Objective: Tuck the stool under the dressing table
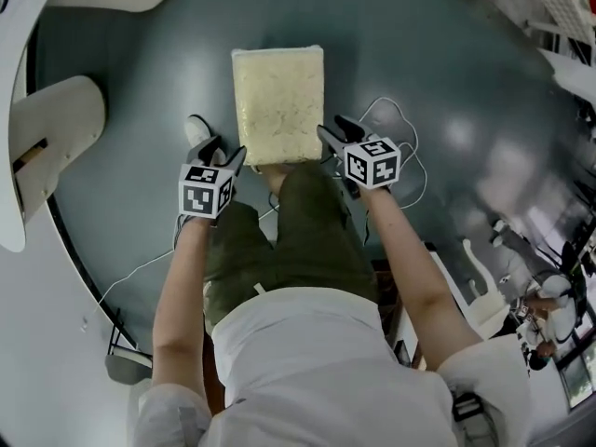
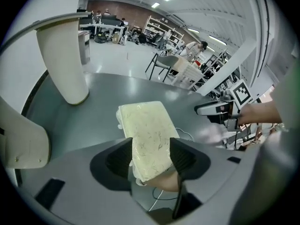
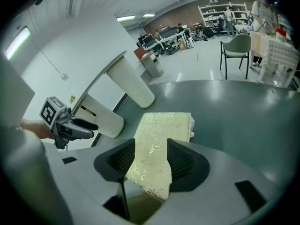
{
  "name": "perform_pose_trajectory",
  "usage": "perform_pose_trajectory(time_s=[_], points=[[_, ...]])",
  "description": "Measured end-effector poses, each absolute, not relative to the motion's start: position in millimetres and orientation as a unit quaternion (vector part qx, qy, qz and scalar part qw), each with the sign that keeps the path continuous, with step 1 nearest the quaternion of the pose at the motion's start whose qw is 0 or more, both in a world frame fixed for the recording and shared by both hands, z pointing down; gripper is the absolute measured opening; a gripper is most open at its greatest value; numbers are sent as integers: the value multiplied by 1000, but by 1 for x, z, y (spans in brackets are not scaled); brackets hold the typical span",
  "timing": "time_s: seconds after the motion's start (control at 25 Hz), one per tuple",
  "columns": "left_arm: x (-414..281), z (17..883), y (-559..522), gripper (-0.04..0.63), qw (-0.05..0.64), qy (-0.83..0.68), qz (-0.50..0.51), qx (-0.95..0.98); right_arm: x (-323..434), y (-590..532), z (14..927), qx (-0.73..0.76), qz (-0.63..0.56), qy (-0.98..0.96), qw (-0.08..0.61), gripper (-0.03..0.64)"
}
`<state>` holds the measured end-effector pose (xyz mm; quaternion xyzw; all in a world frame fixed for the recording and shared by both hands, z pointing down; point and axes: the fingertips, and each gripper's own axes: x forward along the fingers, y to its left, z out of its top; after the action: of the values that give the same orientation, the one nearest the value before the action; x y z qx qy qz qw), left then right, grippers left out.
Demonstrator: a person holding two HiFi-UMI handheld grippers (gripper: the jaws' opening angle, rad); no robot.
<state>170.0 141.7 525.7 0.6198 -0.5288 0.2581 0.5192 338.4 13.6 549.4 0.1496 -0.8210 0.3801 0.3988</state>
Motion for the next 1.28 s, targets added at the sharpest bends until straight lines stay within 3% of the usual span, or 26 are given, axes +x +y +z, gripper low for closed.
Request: perform_pose_trajectory(time_s=[0.6,0.96,1.28], points=[[178,679,163,326,601,-518,227,564,353,23,693,148,427,-771,449,345],[198,733,177,345,623,-475,220,581,341,41,733,121,455,-758,451,441],[199,740,176,349,614,-452,239,601,334,43,743,142,431,-759,467,454]])
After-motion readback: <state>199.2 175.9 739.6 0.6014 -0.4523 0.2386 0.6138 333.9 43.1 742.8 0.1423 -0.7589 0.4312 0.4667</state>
